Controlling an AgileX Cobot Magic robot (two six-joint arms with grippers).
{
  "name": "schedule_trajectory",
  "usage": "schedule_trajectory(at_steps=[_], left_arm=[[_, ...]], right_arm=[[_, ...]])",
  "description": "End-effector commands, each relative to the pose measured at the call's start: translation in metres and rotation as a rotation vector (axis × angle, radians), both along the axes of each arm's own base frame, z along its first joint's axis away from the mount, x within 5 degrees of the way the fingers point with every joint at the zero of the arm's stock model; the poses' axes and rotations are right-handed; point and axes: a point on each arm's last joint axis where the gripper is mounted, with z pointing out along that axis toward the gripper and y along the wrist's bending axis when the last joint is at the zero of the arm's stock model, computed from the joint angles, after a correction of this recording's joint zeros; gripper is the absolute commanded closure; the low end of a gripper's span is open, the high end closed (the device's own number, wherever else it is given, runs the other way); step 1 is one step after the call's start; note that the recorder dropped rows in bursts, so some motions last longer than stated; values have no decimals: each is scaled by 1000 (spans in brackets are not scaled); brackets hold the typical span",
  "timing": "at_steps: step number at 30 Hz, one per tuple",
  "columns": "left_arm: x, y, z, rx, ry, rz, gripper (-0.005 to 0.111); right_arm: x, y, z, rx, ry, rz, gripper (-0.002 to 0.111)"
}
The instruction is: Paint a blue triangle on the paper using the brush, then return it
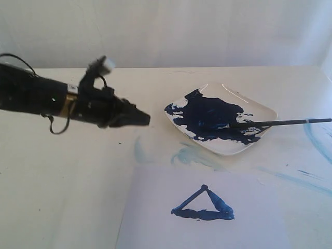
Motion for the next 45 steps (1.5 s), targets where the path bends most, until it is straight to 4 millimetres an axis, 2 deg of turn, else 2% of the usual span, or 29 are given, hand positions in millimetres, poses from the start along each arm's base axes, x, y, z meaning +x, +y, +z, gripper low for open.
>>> schedule_trajectory(at_steps=[1, 6, 11, 16, 18, 21, 25, 33, 37, 45], left_arm=[[0, 33, 74, -64, -188, 107, 107], [-25, 86, 149, -91, -434, 293, 107], [-75, 136, 215, -92, -693, 481, 107], [-140, 165, 249, -32, -924, 636, 107], [-167, 170, 253, -3, -998, 711, 107], [-197, 171, 252, 12, -1068, 808, 107], [-216, 166, 240, 12, -1097, 812, 107], [-213, 157, 215, 7, -1048, 705, 107], [-216, 149, 212, -11, -1036, 615, 107], [-216, 148, 212, -15, -1034, 598, 107]], right_arm=[[2, -1, -3, 17, -3, -15, 108], [7, 0, -11, 24, 21, -15, 108], [12, 1, -20, 40, 37, -25, 108], [13, 2, -22, 66, 44, -18, 108], [13, 2, -22, 66, 44, -18, 108], [13, 2, -22, 65, 46, -17, 108], [13, 3, -22, 74, 52, -14, 108], [12, 4, -21, 114, 75, -5, 108], [12, 4, -21, 114, 75, -5, 108], [12, 4, -21, 112, 74, -6, 108]])
